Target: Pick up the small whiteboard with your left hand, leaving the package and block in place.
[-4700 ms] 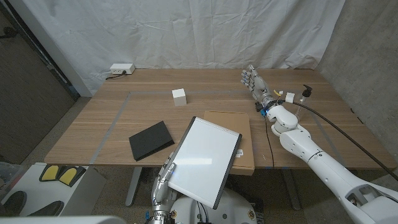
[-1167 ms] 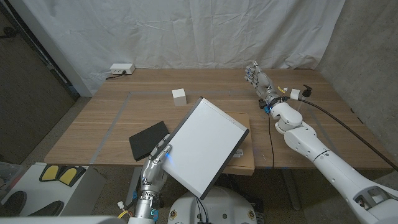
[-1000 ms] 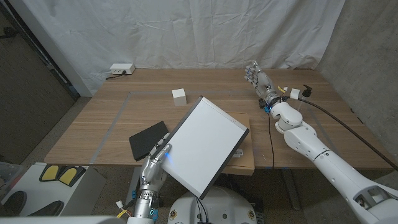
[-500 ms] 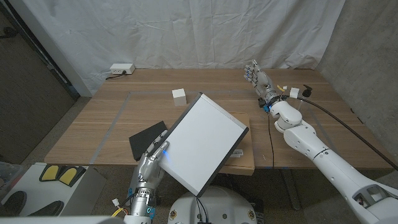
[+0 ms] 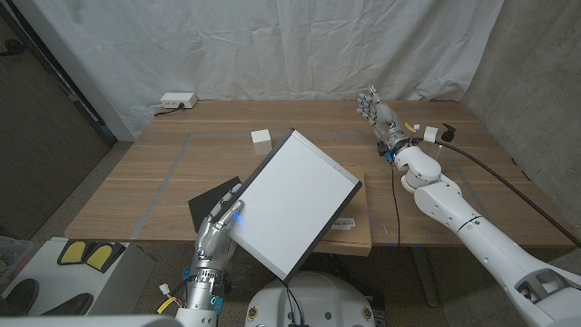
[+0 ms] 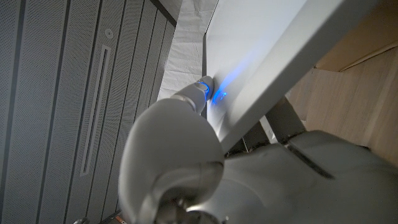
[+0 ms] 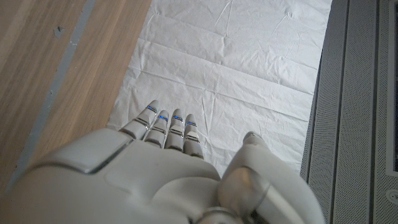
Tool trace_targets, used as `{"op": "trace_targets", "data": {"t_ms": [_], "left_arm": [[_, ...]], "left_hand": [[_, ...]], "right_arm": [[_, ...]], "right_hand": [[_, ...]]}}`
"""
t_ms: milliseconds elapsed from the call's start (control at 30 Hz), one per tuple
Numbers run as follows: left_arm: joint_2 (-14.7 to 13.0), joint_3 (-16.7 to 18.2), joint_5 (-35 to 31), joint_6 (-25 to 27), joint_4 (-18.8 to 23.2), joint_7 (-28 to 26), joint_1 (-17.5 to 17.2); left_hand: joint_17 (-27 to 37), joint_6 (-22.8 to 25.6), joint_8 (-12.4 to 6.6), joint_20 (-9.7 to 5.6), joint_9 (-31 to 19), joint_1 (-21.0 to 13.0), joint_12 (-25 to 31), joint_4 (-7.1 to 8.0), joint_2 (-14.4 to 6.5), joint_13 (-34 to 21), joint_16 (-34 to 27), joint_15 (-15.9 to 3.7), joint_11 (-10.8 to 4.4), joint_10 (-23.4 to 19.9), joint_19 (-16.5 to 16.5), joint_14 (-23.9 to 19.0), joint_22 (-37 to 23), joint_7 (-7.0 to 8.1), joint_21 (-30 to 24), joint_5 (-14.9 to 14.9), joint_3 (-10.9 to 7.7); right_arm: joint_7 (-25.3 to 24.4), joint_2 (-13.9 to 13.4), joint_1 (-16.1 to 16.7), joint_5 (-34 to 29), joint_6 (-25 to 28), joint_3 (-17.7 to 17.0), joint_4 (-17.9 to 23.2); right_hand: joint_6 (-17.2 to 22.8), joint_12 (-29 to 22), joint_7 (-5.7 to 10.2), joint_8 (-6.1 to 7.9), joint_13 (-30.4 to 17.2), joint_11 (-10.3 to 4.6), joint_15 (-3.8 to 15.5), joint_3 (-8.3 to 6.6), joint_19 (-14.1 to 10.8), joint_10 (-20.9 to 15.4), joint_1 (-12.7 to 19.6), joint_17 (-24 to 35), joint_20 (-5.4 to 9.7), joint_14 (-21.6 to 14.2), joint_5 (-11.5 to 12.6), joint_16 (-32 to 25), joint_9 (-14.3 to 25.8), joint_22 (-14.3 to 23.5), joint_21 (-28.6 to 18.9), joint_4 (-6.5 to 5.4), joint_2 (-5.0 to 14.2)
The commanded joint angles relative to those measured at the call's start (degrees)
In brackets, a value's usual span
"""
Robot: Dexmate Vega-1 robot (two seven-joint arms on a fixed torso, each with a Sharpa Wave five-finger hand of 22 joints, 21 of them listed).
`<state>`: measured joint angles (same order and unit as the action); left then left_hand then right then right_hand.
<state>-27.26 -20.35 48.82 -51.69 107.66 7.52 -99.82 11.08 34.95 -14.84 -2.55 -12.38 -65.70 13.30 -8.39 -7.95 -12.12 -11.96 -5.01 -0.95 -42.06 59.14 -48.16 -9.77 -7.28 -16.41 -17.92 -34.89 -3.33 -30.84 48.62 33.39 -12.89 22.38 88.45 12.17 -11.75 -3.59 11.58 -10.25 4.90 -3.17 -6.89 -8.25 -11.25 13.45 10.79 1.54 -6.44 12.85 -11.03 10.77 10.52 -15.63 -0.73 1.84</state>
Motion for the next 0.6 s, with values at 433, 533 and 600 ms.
{"op": "trace_targets", "data": {"t_ms": [433, 533, 600], "left_arm": [[-4.9, 4.5, -3.3, 4.2, 6.7, -4.3, -1.5], [-5.3, 4.9, -3.3, 4.9, 7.2, -4.4, -1.3], [-5.6, 5.1, -3.4, 5.3, 7.6, -4.5, -1.1]], "left_hand": [[0.1, 0.7, 0.34, -0.08, -0.2, 0.3, -0.3, 0.93, -0.5, -0.3, 0.2, 0.08, -0.11, -0.9, 0.5, -0.7, -0.2, -0.18, 0.3, -0.3, -2.38], [0.1, 0.7, 0.40, -0.05, -0.2, 0.3, -0.3, 0.92, -0.5, -0.3, 0.3, 0.14, 0.00, -1.0, 0.4, -0.7, -0.2, -0.16, 0.4, -0.2, -2.47], [0.1, 0.7, 0.44, -0.05, -0.2, 0.3, -0.3, 0.92, -0.5, -0.3, 0.3, 0.16, 0.00, -1.0, 0.4, -0.6, -0.2, -0.15, 0.4, -0.2, -2.52]], "right_arm": [[-0.9, -0.7, 0.7, -0.1, 0.5, -0.7, 1.5], [-1.1, -1.1, 0.9, -0.1, 0.6, -0.9, 2.1], [-1.1, -1.2, 1.1, -0.1, 0.7, -1.0, 2.4]], "right_hand": [[0.7, -0.4, -0.10, -0.15, -0.3, 0.23, 0.09, 0.06, -0.6, -0.6, 0.1, 0.1, 0.07, -0.3, -0.1, 0.0, 0.2, 0.1, 0.5, 0.31, 0.71], [0.7, -0.4, -0.06, -0.13, -0.3, 0.14, 0.10, 0.06, -0.6, -0.6, 0.1, 0.1, 0.10, -0.4, -0.1, 0.0, 0.2, 0.1, 0.6, 0.33, 0.72], [0.8, -0.4, -0.08, -0.12, -0.3, 0.22, 0.10, 0.07, -0.6, -0.6, 0.1, 0.1, 0.11, -0.4, -0.1, 0.0, 0.2, 0.1, 0.6, 0.34, 0.73]]}}
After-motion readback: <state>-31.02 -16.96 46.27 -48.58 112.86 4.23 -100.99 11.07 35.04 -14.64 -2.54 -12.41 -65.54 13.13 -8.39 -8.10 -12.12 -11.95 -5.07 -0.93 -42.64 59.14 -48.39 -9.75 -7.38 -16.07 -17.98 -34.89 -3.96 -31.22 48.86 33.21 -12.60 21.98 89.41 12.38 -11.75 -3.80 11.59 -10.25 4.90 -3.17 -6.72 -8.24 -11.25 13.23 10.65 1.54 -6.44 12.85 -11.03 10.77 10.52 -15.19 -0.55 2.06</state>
